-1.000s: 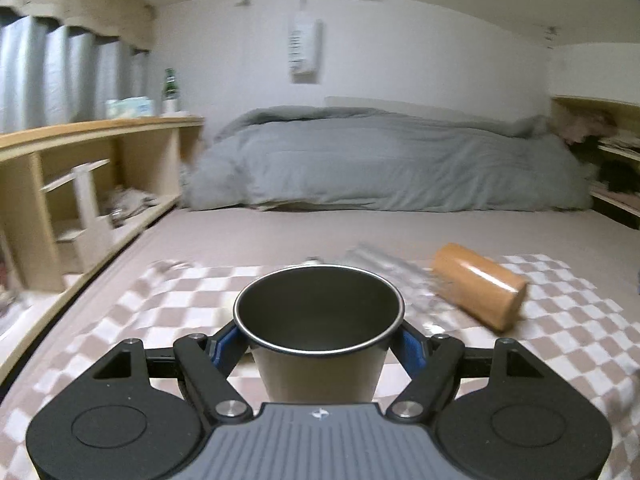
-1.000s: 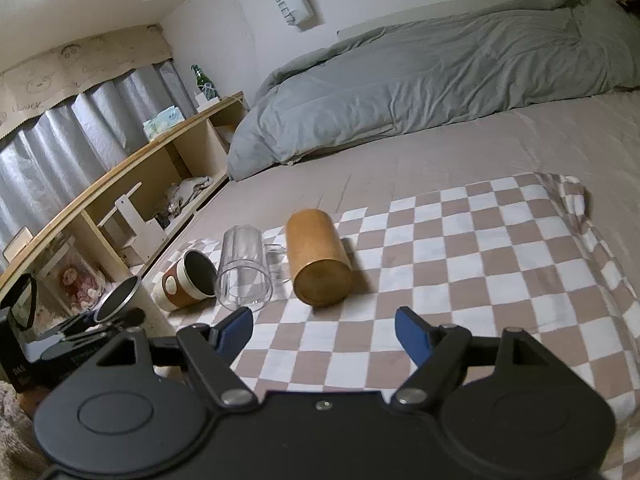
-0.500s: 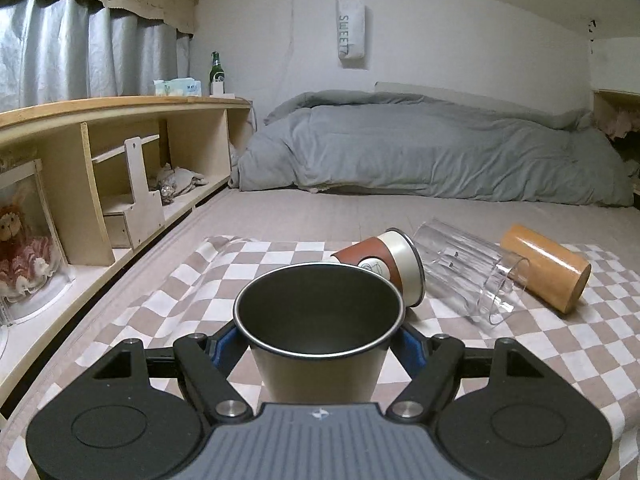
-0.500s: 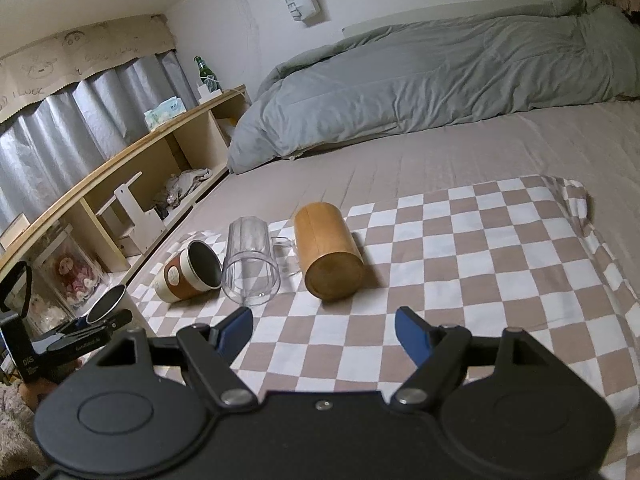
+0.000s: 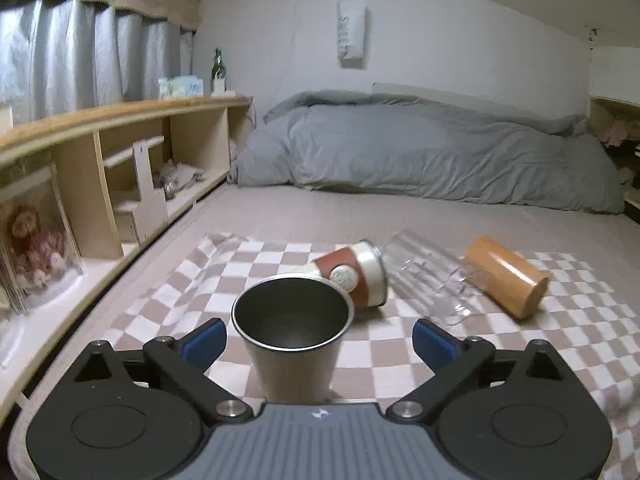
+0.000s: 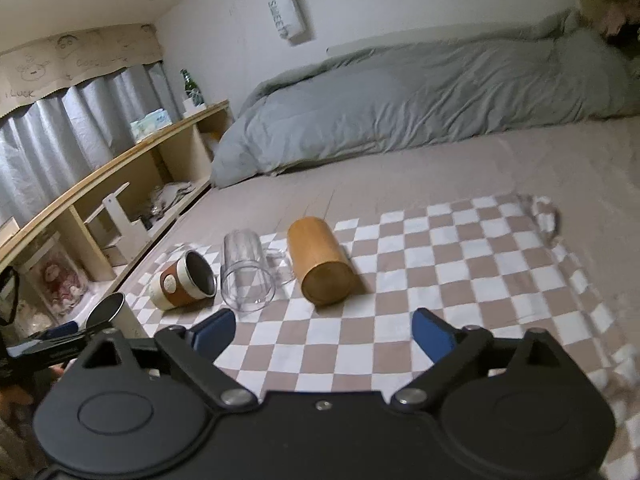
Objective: Flip cup upright
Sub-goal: 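Carry the upright cup with the left gripper and lower it onto the cloth, then open the left gripper and withdraw it from the cup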
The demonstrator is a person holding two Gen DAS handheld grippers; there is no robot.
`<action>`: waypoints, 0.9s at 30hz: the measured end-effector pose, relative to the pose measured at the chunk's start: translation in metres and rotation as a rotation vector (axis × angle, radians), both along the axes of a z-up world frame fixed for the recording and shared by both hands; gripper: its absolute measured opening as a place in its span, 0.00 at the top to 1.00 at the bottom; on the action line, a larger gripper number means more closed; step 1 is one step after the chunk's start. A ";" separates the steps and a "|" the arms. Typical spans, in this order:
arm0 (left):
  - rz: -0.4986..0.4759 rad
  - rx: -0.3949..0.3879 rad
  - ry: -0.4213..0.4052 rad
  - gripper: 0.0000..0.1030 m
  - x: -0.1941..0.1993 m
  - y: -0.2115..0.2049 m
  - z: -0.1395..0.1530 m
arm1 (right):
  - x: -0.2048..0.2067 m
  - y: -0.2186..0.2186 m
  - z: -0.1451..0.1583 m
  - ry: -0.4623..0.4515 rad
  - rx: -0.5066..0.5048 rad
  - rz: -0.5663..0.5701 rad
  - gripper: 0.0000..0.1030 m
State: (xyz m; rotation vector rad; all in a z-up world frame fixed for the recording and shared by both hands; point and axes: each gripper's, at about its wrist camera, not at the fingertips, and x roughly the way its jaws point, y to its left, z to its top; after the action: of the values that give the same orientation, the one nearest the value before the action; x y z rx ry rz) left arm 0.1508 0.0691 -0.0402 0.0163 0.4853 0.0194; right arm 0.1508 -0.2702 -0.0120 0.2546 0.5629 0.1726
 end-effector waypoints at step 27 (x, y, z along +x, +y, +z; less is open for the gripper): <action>-0.059 -0.007 0.022 0.04 -0.108 -0.054 0.043 | -0.118 0.050 0.029 -0.088 -0.235 -0.109 0.00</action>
State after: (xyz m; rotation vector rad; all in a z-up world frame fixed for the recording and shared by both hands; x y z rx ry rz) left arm 0.0429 0.0149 0.0025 0.0243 0.5068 -0.0406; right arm 0.0331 -0.2206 0.0166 0.0482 0.4754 0.0112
